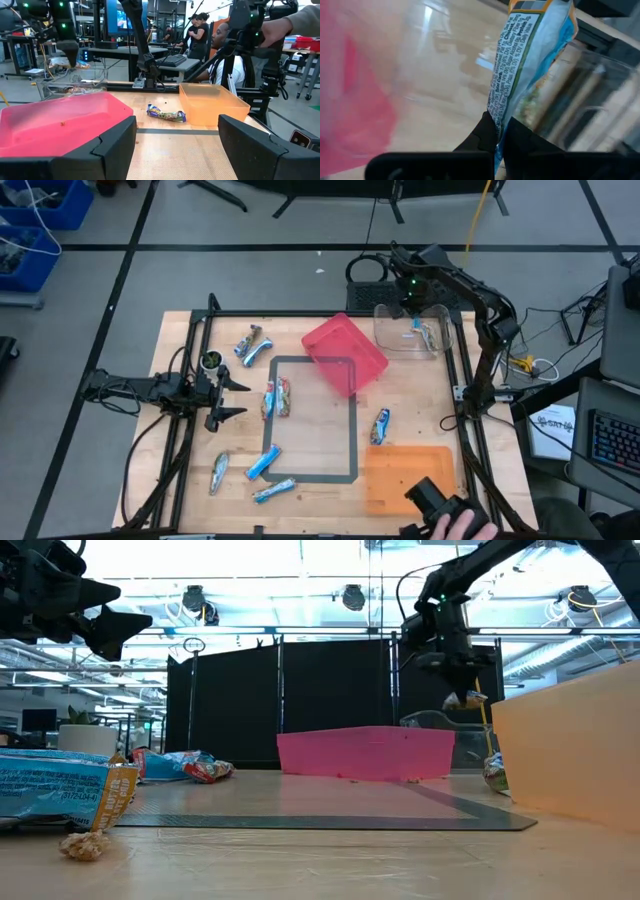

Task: Pick and place Granola Bars by type
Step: Put the yellow granola bar into the transparent bin

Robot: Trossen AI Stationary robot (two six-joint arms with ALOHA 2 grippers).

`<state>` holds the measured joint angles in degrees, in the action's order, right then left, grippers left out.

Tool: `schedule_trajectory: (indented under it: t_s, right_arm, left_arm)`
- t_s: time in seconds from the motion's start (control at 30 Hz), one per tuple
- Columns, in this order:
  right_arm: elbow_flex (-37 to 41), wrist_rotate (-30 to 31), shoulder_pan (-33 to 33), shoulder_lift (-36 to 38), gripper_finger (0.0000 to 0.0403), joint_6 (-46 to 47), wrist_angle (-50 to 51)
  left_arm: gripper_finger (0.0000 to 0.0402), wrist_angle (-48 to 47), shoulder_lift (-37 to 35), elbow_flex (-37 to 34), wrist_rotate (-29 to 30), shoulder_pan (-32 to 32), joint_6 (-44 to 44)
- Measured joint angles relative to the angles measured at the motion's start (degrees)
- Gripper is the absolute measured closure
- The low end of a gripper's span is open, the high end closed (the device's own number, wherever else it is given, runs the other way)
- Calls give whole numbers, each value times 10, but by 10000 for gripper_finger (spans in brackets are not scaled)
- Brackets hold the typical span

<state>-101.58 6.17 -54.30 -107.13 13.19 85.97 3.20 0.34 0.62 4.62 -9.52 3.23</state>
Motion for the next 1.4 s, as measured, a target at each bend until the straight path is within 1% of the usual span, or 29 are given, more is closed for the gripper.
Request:
schedule_trajectory:
  t_s: [0.07,0.2,0.4,0.5,0.83,1.0,1.3,1.4]
  right_arm:
    - [0,18,0,-4,400,-5,3]
    - [3,31,7,-16,400,-5,1]
    - [67,32,12,-16,400,-5,-34]
    - [93,48,12,-15,400,-6,-57]
    - [149,41,14,-14,400,-26,-144]
    - [173,12,18,-15,400,-28,-182]
    - [210,11,23,-18,400,-20,-188]
    - [226,12,23,-18,392,-19,-192]
  left_arm:
    - [120,0,0,0,0,0,0]
    - [115,0,0,0,0,0,0]
    - [120,0,0,0,0,0,0]
    - [123,0,0,0,0,0,0]
    - [115,0,0,0,0,0,0]
    - [121,0,0,0,0,0,0]
    - [117,0,0,0,0,0,0]
    - [117,0,0,0,0,0,0]
